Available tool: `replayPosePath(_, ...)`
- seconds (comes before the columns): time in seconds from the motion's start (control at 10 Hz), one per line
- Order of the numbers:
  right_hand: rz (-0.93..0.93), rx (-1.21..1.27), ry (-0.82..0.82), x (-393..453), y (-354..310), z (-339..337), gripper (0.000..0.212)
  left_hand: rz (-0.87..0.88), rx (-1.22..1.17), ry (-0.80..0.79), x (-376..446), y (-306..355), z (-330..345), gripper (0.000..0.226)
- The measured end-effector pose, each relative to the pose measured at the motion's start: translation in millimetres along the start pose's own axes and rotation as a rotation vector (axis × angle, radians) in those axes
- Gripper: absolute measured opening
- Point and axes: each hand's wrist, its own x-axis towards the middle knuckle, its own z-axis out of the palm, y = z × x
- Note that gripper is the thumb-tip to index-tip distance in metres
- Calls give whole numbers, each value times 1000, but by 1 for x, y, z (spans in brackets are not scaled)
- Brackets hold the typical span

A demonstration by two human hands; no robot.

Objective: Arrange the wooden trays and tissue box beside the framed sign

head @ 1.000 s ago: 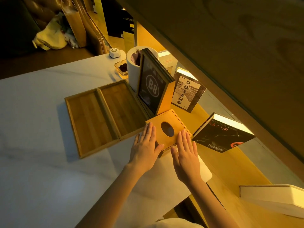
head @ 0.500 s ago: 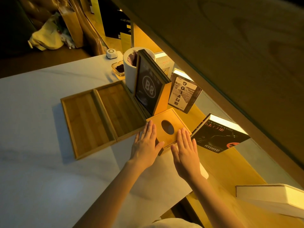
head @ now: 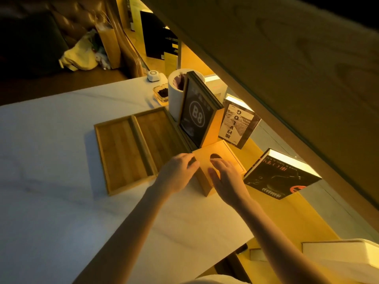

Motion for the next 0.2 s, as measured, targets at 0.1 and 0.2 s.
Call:
replayPosePath(0.1, -99, 204, 5, 23, -37, -20, 27, 36, 72, 86, -6, 6, -52, 40)
replayPosePath(0.2, -212, 578, 83, 36, -82, -57, 22, 86, 55, 282, -16, 13, -114, 35)
